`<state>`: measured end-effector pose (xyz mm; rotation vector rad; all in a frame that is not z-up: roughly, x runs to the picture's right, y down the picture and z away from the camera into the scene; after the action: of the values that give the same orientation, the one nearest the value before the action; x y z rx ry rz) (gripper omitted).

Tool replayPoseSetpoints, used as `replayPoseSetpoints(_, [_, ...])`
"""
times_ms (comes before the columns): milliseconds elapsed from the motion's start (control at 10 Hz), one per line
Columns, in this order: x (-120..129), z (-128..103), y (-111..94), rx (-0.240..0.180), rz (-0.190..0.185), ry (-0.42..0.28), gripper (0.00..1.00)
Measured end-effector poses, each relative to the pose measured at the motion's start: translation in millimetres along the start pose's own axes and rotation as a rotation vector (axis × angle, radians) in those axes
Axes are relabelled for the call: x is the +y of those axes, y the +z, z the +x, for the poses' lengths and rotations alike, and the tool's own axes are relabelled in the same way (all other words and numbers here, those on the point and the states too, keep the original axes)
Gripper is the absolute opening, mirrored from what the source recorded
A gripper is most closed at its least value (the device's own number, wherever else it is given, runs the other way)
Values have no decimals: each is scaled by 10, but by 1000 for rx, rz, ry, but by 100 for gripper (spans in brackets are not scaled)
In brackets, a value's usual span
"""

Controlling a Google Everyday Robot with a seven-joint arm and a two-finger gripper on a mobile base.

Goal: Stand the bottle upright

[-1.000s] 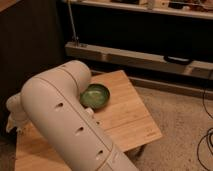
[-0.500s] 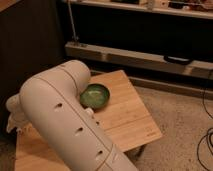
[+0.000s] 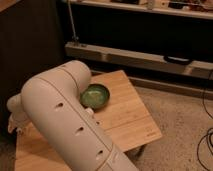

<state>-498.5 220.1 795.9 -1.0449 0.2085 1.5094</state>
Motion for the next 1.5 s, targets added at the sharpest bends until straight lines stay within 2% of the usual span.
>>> replayPoseSetpoints(100, [-7, 1, 2, 2, 1, 1, 34])
replayPoseSetpoints(600, [-16, 16, -23, 11, 6, 5, 34])
replayPoseSetpoints(700, [0, 35, -74, 17, -5, 2, 34])
replayPoseSetpoints(900, [49, 97, -354, 35, -50, -10, 34])
replayPoseSetpoints(1000, [91, 135, -483, 51, -61, -20, 34])
replayPoseSetpoints(1100, [156, 192, -636, 88, -70, -31, 34])
replayPoseSetpoints(1200, [231, 275, -881, 157, -79, -41, 34])
replayPoseSetpoints(1300, [255, 338, -1043, 208, -81, -41, 34])
replayPoseSetpoints(1400, [264, 436, -1256, 274, -70, -36, 34])
replayPoseSetpoints(1500, [229, 550, -1422, 331, -43, -31, 34])
